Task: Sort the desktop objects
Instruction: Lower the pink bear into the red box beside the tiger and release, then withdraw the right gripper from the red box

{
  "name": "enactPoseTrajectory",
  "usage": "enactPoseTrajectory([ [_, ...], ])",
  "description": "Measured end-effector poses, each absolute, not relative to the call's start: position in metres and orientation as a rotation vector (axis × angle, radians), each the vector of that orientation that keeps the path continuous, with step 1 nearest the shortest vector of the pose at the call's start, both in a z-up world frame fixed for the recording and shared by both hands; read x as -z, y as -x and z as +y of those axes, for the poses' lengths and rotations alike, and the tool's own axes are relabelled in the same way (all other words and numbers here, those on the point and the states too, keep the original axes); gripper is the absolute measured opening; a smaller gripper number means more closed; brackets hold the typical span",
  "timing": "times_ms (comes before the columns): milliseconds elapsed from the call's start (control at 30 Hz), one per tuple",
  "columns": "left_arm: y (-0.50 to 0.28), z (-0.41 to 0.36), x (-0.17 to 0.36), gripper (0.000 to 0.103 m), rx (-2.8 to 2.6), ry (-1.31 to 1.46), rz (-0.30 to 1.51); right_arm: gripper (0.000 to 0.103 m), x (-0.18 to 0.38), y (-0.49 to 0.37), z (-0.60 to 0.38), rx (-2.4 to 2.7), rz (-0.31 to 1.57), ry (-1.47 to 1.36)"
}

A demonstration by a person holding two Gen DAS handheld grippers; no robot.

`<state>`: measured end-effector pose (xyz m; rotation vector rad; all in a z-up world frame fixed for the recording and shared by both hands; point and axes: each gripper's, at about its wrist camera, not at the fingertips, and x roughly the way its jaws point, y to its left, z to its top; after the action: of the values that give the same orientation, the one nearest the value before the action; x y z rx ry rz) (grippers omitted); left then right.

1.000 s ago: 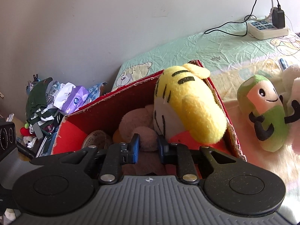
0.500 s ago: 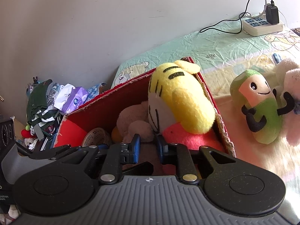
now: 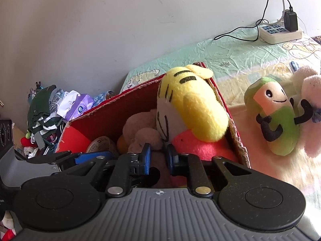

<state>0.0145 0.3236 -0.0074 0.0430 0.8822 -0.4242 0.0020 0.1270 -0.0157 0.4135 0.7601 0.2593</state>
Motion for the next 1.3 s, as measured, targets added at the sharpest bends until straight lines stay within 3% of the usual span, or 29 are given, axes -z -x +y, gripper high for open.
enactPoseTrajectory([
  [700, 0.008, 0.314, 0.000, 0.096, 0.358, -0.134, 0.772, 0.025, 0.012, 0.026, 0.092, -0.375, 0.607, -0.556],
  [767, 0.015, 0.313, -0.005, 0.096, 0.345, -0.133, 0.760, 0.025, 0.011, 0.033, 0.080, -0.405, 0.592, -0.584],
  [867, 0.025, 0.311, -0.012, 0.096, 0.324, -0.120, 0.742, 0.034, 0.009, 0.042, 0.063, -0.400, 0.579, -0.598],
  [933, 0.031, 0.305, -0.015, 0.095, 0.298, -0.121, 0.740, 0.034, 0.011, 0.044, 0.047, -0.390, 0.580, -0.623],
  [1000, 0.036, 0.297, -0.019, 0.094, 0.276, -0.123, 0.736, 0.026, 0.014, 0.044, 0.026, -0.408, 0.586, -0.669],
  [1067, 0.039, 0.287, -0.025, 0.094, 0.257, -0.109, 0.734, 0.034, 0.016, 0.044, 0.006, -0.434, 0.597, -0.719],
  [1300, 0.046, 0.239, -0.055, 0.094, 0.185, -0.054, 0.684, 0.034, 0.018, 0.035, -0.059, -0.458, 0.645, -0.693],
])
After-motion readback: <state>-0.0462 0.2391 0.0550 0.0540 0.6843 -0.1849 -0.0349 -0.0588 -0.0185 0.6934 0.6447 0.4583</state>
